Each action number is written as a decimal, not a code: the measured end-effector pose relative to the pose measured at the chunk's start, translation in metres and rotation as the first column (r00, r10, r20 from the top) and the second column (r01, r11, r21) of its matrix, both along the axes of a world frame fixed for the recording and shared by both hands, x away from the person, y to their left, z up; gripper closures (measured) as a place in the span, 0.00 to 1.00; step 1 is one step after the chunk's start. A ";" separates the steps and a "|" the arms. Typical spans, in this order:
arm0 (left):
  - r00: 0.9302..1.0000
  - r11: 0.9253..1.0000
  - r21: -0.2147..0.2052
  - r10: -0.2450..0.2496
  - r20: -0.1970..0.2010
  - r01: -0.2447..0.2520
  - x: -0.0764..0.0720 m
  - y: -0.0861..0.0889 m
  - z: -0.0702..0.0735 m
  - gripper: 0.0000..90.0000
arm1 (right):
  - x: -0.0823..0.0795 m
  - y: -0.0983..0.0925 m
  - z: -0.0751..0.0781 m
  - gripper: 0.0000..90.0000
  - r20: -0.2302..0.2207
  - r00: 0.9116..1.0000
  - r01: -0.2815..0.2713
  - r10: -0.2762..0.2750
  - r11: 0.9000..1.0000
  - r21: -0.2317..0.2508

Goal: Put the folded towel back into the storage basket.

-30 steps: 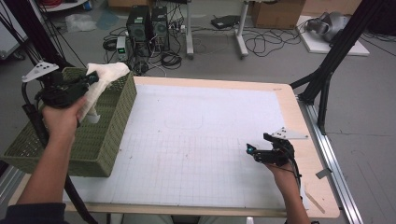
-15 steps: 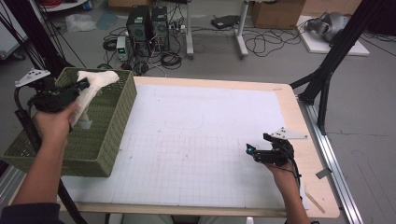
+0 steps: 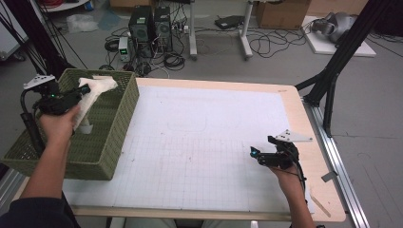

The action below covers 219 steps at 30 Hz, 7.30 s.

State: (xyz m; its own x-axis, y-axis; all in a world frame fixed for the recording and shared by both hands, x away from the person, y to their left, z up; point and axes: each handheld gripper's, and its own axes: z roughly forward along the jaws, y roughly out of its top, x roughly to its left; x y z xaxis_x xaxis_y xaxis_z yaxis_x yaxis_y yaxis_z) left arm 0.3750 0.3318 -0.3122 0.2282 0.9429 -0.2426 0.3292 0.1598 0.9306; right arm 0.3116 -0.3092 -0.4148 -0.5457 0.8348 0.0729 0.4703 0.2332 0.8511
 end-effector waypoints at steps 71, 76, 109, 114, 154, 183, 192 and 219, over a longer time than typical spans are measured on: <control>0.928 0.961 0.163 0.261 -0.265 -0.223 -0.008 0.033 -0.049 0.56 | 0.000 0.007 0.001 0.14 0.004 1.000 -0.015 0.015 1.000 -0.016; 0.959 0.983 0.141 0.146 -0.244 -0.114 -0.004 0.025 -0.047 0.62 | 0.000 0.008 0.000 0.14 -0.001 1.000 -0.017 0.017 1.000 -0.018; 0.899 0.974 0.223 0.139 -0.415 -0.048 0.025 0.021 -0.062 0.96 | 0.001 0.009 -0.002 0.14 -0.007 1.000 -0.020 0.020 1.000 -0.024; 0.874 0.966 0.198 0.239 -0.423 -0.168 0.016 0.041 -0.065 0.96 | 0.001 0.009 -0.002 0.14 -0.007 1.000 -0.020 0.019 1.000 -0.022; 0.872 0.929 0.369 0.207 -0.443 -0.033 0.014 0.046 -0.076 0.99 | 0.001 0.012 -0.003 0.14 -0.017 1.000 -0.026 0.025 0.999 -0.030; 0.989 0.989 0.138 0.075 -0.129 -0.057 -0.001 0.034 -0.040 0.47 | 0.000 0.013 0.000 0.14 0.003 0.999 -0.031 0.032 0.999 -0.033; 0.998 0.998 0.052 -0.039 0.054 0.036 -0.018 0.015 -0.024 0.22 | -0.002 0.012 0.005 0.14 0.030 0.999 -0.024 0.025 0.999 -0.039; 0.895 0.907 0.109 -0.419 0.152 0.406 -0.051 -0.126 -0.013 0.25 | -0.006 0.000 0.014 0.14 0.087 0.996 0.000 0.001 1.000 -0.007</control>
